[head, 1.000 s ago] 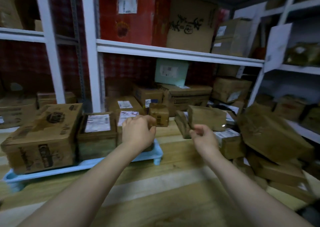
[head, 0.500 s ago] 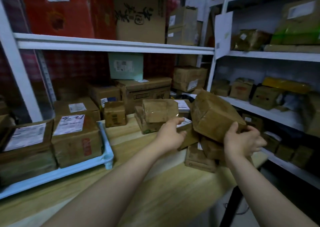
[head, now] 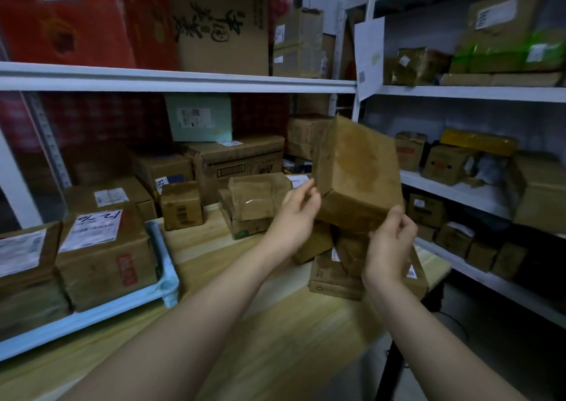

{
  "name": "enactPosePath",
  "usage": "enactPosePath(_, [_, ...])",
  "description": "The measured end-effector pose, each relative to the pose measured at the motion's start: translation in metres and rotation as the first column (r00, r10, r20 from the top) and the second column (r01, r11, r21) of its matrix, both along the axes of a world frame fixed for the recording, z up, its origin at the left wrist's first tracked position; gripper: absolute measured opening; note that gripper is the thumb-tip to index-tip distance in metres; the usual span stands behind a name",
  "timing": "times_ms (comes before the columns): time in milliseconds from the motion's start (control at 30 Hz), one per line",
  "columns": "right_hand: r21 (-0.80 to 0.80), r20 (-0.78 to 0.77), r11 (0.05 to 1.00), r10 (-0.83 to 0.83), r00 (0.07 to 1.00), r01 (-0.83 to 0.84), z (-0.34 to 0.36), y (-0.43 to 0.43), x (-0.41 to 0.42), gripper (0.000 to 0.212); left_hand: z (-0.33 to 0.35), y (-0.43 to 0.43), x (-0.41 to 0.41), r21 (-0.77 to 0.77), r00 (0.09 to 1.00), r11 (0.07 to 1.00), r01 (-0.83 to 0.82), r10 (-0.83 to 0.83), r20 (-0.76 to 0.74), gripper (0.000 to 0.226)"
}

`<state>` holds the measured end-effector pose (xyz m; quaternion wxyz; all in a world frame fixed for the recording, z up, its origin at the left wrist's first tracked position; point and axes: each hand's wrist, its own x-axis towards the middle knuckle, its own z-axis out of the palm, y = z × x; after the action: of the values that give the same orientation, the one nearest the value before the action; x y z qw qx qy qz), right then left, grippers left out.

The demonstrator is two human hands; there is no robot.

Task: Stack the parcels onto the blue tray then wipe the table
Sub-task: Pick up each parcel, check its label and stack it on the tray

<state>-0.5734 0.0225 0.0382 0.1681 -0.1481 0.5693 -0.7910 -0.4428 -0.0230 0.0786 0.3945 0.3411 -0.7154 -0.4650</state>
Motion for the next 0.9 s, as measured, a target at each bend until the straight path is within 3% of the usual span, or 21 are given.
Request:
enactPosePath(133, [-0.123,-0.023,0.985,0.123,0.992,-0.125,0.004,-0.003,0.024,0.014,0.001,0.001,0.038,-0.008,0.984,0.988,-0.154,0.152,-0.095,0.059])
enactPosePath(367, [-0.071,-0.120,0.952,0.289,0.950,-0.299,0.000,-0.016,0.079,0.022,-0.002,0.001,0.113,0.131,0.952,0.958,-0.257,0.274,-0.139,0.031])
enactPosePath(500, [-0.019,-0.100,0.916,0.397,0.913,-0.400,-0.008,-0.028,0.113,0.022,-0.012,-0.001,0.152,0.169,0.935,0.935,-0.312,0.334,-0.122,0.044])
enactPosePath(633, [0.018,-0.049,0.870,0.493,0.869,-0.493,-0.016,-0.033,0.140,0.029,-0.021,-0.001,0.183,0.229,0.921,0.905,-0.359,0.384,-0.073,0.034])
enactPosePath(900, [0.040,0.024,0.843,0.536,0.844,-0.537,-0.012,-0.033,0.168,0.035,-0.025,0.001,0.217,0.323,0.900,0.869,-0.375,0.425,-0.097,0.038])
